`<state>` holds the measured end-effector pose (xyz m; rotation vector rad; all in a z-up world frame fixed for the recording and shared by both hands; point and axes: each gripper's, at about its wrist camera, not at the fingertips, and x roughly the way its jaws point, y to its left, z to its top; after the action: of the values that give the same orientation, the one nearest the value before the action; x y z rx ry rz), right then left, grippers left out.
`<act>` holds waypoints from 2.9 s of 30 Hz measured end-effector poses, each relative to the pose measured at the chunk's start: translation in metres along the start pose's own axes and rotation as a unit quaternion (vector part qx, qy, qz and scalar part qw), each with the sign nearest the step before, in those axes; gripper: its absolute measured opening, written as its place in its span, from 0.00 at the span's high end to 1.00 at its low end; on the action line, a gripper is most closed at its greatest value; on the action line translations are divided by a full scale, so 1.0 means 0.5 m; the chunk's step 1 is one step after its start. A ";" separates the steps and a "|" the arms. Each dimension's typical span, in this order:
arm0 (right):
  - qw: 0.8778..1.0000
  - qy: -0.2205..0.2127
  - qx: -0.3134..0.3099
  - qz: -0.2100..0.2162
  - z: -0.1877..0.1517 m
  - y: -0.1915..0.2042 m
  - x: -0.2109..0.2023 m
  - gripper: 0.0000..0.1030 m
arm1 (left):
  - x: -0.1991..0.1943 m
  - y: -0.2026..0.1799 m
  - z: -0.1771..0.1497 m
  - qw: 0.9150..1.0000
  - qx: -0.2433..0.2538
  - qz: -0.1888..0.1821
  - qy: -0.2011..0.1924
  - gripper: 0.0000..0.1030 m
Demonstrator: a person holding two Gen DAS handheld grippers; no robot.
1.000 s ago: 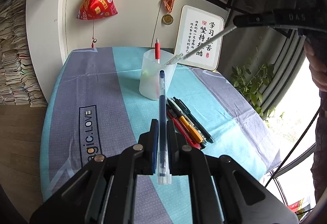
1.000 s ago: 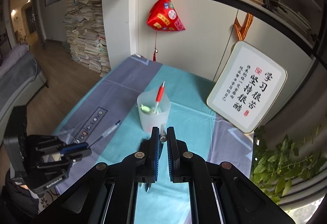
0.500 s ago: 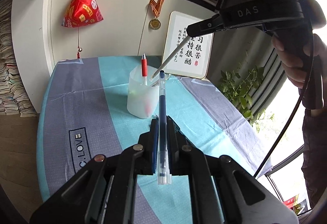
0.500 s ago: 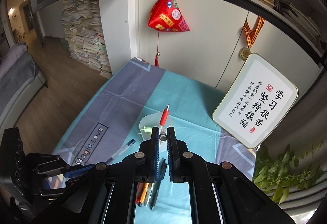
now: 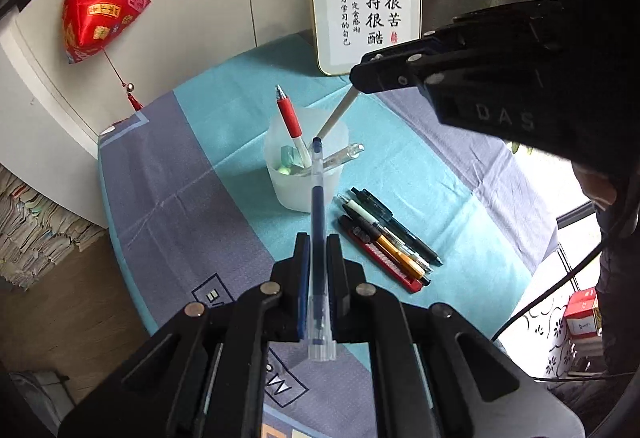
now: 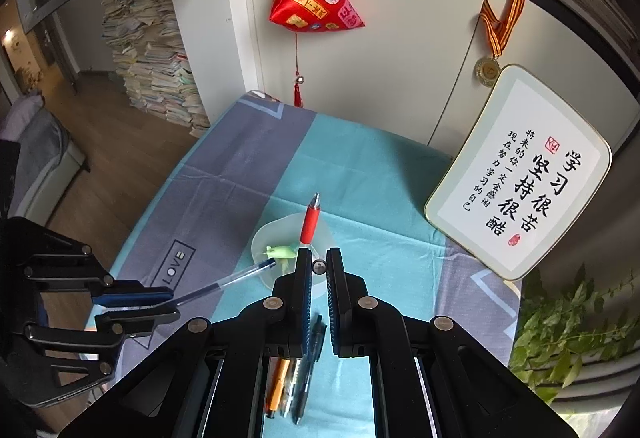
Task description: Organize stationery
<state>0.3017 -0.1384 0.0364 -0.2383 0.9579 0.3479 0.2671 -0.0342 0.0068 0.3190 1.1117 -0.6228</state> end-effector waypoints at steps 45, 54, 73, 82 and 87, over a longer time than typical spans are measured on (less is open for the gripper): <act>0.985 -0.101 0.112 0.080 -0.302 -0.094 -0.101 0.92 | 0.214 0.034 -0.126 0.998 0.055 0.004 0.018 0.89; 0.980 -0.086 0.148 0.104 -0.355 -0.123 -0.059 0.92 | 0.119 0.003 -0.113 0.994 0.095 0.043 0.016 0.91; 0.968 -0.082 0.181 0.151 -0.413 -0.138 -0.045 0.92 | 0.045 0.031 -0.157 0.975 0.120 0.182 0.044 0.64; 0.966 -0.074 0.183 0.165 -0.416 -0.131 -0.029 0.92 | 0.163 0.144 -0.209 0.976 0.066 0.185 0.099 0.62; 0.968 -0.067 0.180 0.162 -0.415 -0.128 -0.019 0.92 | 0.166 0.179 -0.210 0.988 0.020 0.127 0.084 0.93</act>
<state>0.1652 -0.2711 -0.0682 0.2747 0.9089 0.4747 0.2696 0.0674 -0.1182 0.5475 1.1979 -0.3977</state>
